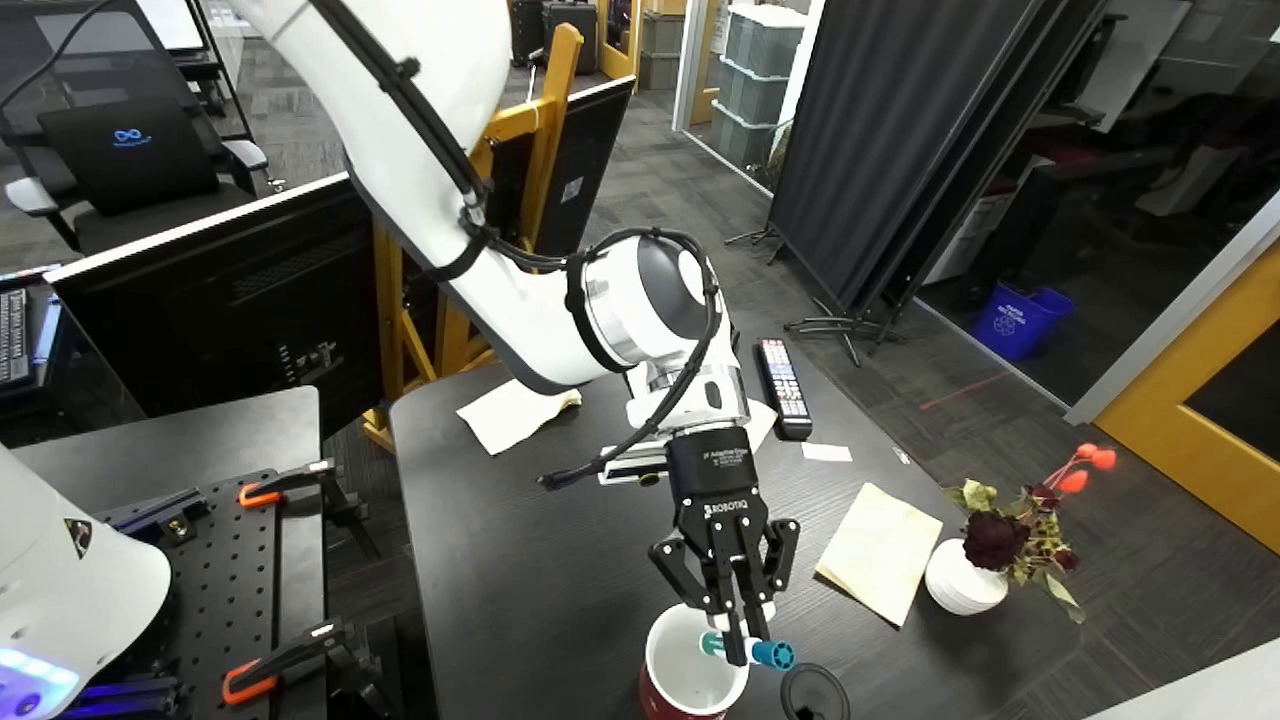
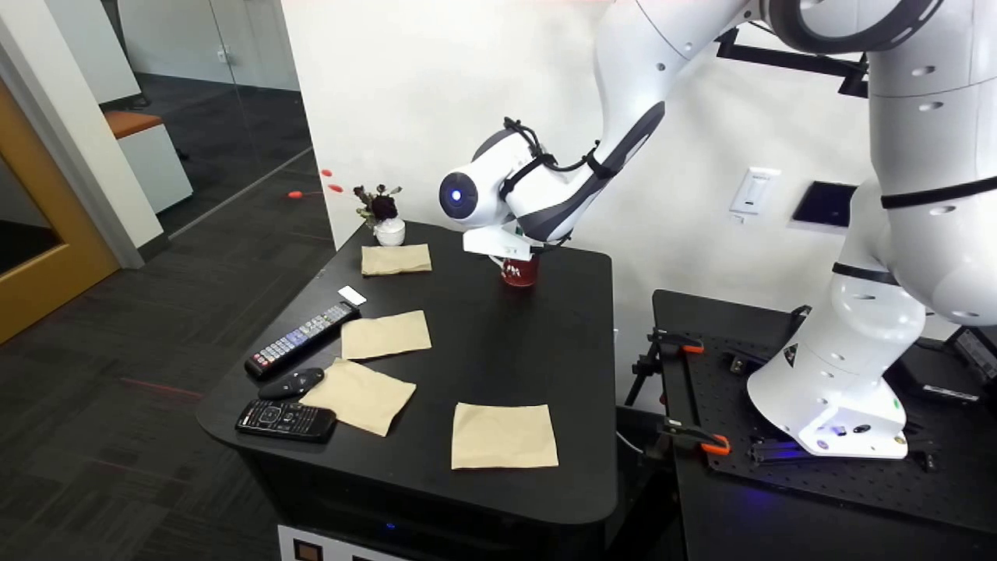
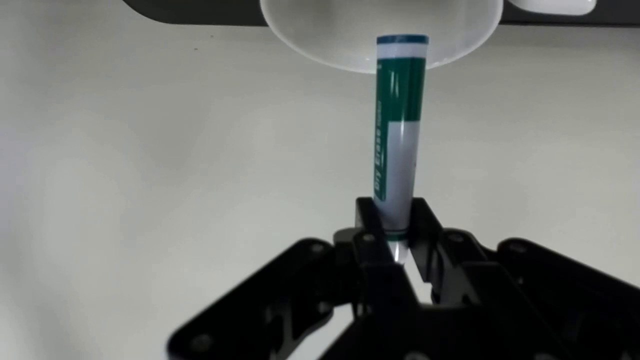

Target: Pick up the marker and put it in the cup

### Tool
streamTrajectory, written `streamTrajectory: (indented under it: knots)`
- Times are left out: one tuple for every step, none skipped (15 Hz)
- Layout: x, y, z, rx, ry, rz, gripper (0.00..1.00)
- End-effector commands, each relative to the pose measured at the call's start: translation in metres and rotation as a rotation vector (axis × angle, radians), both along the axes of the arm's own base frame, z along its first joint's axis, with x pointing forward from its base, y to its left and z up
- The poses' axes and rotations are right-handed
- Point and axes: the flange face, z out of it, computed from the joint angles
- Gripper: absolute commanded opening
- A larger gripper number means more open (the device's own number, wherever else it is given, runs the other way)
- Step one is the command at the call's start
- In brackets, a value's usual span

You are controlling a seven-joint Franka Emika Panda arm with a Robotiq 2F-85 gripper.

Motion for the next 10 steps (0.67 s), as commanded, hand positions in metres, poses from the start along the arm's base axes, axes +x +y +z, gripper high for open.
streamTrajectory:
  knots:
    - [0.0081, -0.0028, -0.0094, -0.02, 0.044, -0.012, 0.05]
    - [0.0079, -0.0021, -0.0126, -0.016, 0.049, -0.011, 0.05]
    - [0.0077, -0.001, -0.0144, -0.014, 0.049, -0.01, 0.17]
    - [0.0073, -0.0002, -0.0157, -0.011, 0.051, -0.008, 0.45]
    - [0.0071, 0.0007, -0.0167, -0.008, 0.052, -0.007, 0.46]
    - [0.0069, 0.0012, -0.0167, -0.005, 0.053, -0.007, 0.51]
    - [0.0068, 0.0016, -0.0158, -0.003, 0.051, -0.006, 0.59]
    - [0.007, 0.0018, -0.0146, -0.001, 0.047, -0.006, 0.66]
    - [0.0071, 0.002, -0.0129, -0.001, 0.044, -0.006, 0.75]
    - [0.0072, 0.0022, -0.0105, 0.0, 0.037, -0.005, 0.81]
